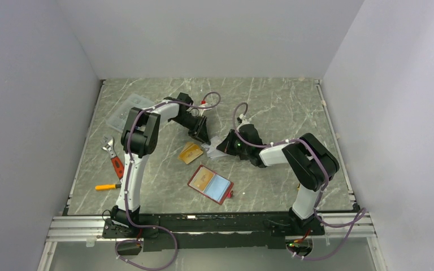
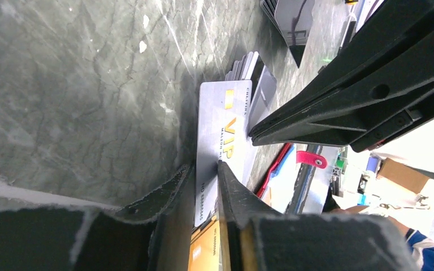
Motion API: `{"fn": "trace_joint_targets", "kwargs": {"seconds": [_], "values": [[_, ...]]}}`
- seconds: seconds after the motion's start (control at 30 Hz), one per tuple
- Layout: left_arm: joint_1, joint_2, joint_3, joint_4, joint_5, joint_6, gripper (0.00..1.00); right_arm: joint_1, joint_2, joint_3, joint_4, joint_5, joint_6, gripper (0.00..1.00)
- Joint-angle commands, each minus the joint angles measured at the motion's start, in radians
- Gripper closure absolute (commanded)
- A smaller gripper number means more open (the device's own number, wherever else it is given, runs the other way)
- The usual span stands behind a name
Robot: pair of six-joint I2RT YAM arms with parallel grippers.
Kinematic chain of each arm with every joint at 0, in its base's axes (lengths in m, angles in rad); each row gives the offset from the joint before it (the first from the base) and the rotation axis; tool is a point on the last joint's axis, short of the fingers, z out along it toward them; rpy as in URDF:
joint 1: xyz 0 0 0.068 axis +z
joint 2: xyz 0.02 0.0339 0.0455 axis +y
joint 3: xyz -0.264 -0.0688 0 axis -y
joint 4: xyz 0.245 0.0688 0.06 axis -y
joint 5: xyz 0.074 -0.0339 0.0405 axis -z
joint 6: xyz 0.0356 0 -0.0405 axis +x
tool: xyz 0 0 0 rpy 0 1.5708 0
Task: Put the credit cards into the card holder
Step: Pick up the credit card from the center of the board.
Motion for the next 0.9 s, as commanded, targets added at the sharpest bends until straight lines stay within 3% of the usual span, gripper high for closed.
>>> {"fn": "trace_joint_targets", "kwargs": {"seconds": [0.0, 0.17, 0.33, 0.43, 0.57, 0.87], "values": [[0.022, 0.017, 0.033, -0.007, 0.032, 0.028, 0.77, 0.004, -0.014, -0.045, 0.008, 0.005, 0.005, 0.99], [0.038, 0.026, 0.05, 0.006, 0.082, 0.01, 0.87, 0.005, -0.015, -0.06, 0.027, 0.0, 0.016, 0.93], [0.057, 0.023, 0.066, -0.005, 0.129, 0.002, 0.89, 0.004, -0.007, -0.065, 0.033, -0.003, 0.022, 0.91], [0.079, 0.007, 0.075, -0.007, 0.176, -0.01, 0.99, 0.003, -0.004, -0.076, 0.046, -0.008, 0.029, 0.89], [0.091, -0.038, 0.061, -0.022, 0.24, 0.001, 1.0, 0.002, -0.008, -0.093, 0.089, -0.02, 0.047, 0.66], [0.091, -0.175, -0.075, -0.047, 0.46, 0.001, 1.0, -0.038, -0.162, -0.161, 0.342, -0.14, 0.144, 0.49]]}}
